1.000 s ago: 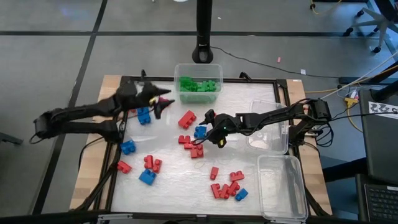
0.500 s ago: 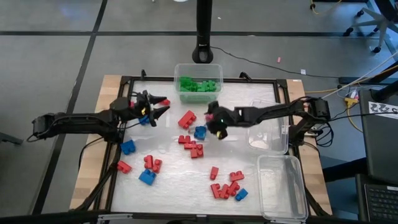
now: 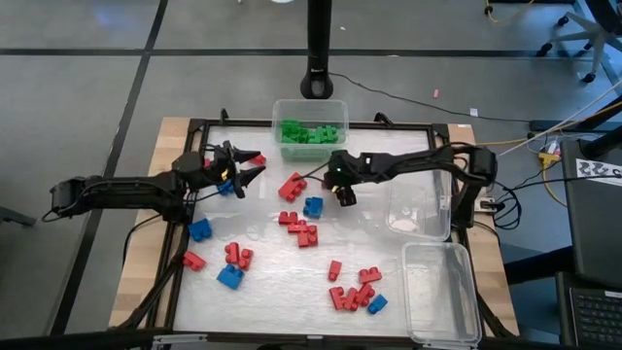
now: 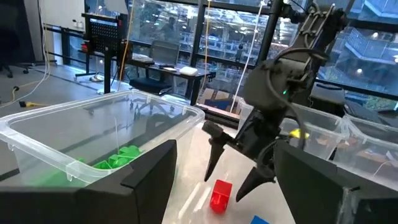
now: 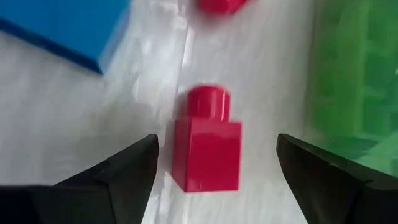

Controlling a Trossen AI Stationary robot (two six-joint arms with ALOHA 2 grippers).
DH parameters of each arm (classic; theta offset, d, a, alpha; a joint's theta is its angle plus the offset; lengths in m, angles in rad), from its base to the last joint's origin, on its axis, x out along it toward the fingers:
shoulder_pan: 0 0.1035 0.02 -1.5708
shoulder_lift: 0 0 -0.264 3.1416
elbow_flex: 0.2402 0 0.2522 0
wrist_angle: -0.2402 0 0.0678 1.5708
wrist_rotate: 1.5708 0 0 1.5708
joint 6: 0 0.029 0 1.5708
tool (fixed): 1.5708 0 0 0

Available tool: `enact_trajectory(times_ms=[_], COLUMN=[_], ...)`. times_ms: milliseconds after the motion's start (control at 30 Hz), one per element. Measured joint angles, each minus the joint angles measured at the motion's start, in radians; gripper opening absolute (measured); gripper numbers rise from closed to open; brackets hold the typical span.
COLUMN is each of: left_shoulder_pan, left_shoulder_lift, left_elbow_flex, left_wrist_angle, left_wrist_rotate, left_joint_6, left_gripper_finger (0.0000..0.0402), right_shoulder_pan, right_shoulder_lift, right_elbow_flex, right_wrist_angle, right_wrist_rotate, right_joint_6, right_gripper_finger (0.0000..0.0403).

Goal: Sort blocks
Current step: Put the red game piece into the middle right transparent bin

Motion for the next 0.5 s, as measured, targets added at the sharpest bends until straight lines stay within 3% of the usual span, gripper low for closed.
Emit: enact_trajectory(times_ms=[233,500], left_shoulder_pan=[0.000,0.000], left_shoulder_lift=[0.000,0.000], left_elbow_flex=[0.000,0.000], left_wrist_angle=[0.000,-0.004], left_wrist_rotate=[0.000,-0.001], left_joint_6=[0.013,0.015], left_gripper_finger=[0.0251,0.0251], right_shoulder_pan=[-0.004,-0.005], right_shoulder_lift=[0.037,0.043], right_elbow_flex=[0.000,0.000], right_wrist_angle=[0.005,0.010], right_wrist_rotate=[-0.018,-0.044], right_joint_6=[-0.014,-0.016], right_gripper_finger=[0.0309,0.0181])
